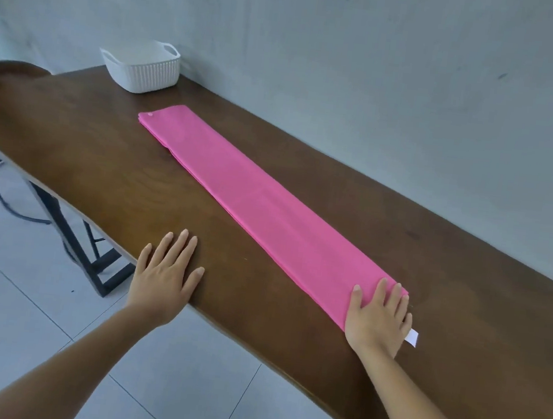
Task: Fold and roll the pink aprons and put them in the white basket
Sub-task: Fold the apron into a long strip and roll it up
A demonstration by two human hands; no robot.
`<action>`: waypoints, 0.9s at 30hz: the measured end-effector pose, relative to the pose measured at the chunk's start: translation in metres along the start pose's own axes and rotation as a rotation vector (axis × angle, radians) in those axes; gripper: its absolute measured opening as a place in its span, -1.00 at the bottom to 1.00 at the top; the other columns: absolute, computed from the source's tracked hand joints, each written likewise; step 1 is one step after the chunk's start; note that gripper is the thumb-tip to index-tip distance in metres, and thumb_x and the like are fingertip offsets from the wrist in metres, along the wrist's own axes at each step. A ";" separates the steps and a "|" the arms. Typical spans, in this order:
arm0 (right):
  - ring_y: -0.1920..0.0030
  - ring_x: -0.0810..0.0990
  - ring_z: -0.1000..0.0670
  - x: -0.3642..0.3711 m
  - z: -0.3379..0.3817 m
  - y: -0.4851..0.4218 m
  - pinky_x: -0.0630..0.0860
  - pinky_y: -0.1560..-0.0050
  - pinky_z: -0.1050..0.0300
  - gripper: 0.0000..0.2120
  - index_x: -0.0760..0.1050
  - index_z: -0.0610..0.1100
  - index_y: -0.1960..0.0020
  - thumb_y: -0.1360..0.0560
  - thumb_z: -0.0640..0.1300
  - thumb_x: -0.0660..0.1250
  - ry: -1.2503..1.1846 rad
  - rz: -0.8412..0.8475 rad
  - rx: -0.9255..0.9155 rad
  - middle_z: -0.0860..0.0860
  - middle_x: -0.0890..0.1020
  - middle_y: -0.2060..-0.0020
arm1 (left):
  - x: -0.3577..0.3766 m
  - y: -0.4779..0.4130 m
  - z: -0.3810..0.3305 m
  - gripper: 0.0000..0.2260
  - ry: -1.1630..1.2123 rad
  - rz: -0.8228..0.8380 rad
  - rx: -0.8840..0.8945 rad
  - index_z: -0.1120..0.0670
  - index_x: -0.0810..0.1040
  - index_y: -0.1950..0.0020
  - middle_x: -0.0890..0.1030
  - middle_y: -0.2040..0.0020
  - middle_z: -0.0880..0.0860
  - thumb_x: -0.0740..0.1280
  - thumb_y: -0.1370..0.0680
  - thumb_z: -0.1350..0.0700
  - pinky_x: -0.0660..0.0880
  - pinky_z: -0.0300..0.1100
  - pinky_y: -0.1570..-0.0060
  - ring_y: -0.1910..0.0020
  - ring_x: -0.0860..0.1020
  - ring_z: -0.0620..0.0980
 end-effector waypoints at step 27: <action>-0.56 0.10 0.07 -0.028 -0.093 -0.032 0.16 -0.49 0.13 -0.71 0.40 0.07 -0.19 -0.55 0.10 0.40 -0.389 0.341 -0.771 0.07 0.23 -0.55 | 0.028 0.058 -0.335 -0.50 0.216 -0.021 0.065 -0.12 0.39 -0.45 0.39 -0.37 -0.14 0.26 -0.57 -0.29 0.12 0.01 -0.52 -0.45 0.20 -0.06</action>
Point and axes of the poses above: each hand's wrist, its own y-axis away from the middle knuckle, its own x-axis out of the palm, z = x × y, the point moved 10 cm from there along -y, towards the middle knuckle
